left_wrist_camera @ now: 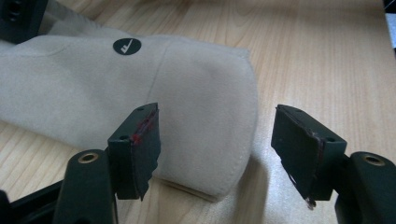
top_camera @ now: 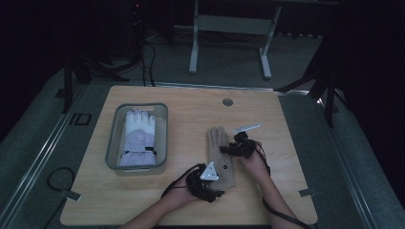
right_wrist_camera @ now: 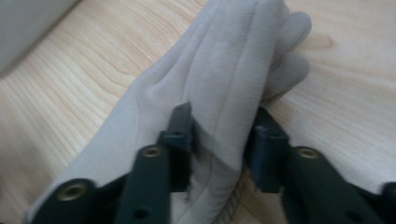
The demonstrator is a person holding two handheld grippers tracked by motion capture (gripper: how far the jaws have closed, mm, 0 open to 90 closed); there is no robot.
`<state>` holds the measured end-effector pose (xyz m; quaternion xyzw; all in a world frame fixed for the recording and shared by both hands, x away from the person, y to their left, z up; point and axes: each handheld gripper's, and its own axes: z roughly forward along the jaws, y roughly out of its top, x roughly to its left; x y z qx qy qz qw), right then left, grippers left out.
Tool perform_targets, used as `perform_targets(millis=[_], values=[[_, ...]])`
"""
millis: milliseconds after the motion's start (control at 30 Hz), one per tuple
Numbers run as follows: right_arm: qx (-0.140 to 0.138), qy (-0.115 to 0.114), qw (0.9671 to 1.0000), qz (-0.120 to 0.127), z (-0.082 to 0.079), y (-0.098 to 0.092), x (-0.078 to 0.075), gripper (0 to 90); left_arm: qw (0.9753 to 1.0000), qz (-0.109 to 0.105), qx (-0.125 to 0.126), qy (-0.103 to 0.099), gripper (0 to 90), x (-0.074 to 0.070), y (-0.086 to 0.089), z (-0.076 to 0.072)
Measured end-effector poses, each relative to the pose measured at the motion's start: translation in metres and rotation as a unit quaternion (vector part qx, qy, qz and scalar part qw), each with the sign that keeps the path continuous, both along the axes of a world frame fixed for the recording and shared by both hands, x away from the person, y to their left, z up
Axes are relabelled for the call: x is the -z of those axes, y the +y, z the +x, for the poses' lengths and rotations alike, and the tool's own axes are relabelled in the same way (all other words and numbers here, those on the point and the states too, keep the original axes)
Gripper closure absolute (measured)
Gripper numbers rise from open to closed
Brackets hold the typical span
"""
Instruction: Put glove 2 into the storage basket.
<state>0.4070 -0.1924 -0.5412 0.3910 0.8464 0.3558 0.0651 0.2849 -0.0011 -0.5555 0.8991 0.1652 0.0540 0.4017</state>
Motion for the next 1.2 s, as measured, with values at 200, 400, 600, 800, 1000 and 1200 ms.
perform_targets(millis=[200, 400, 600, 800, 1000, 1200], values=[[-0.013, -0.092, 0.9945, -0.049, -0.018, 0.011, -0.002, 72.5, 0.9999, 0.010, 0.001, -0.003, 35.0, 0.000, -0.001, 0.000], [-0.010, -0.099, 0.9942, -0.041, -0.020, 0.010, -0.002, 72.4, 0.9999, 0.011, -0.002, -0.003, 35.1, 0.001, -0.001, 0.000], [-0.015, -0.115, 0.9911, -0.066, -0.021, 0.017, -0.004, 72.5, 0.9986, 0.039, -0.006, -0.034, 39.6, 0.001, -0.005, -0.003], [-0.012, -0.112, 0.9916, -0.065, -0.020, 0.020, -0.004, 72.5, 0.9969, 0.058, -0.015, -0.051, 52.2, -0.001, -0.006, -0.001], [-0.006, -0.115, 0.9914, -0.062, -0.021, 0.022, -0.004, 72.8, 0.9963, 0.059, -0.032, -0.054, 78.5, -0.003, -0.004, 0.005], [-0.009, -0.127, 0.9897, -0.065, -0.023, 0.026, -0.012, 73.3, 0.9969, 0.056, -0.041, -0.037, 81.2, -0.008, -0.002, 0.006]])
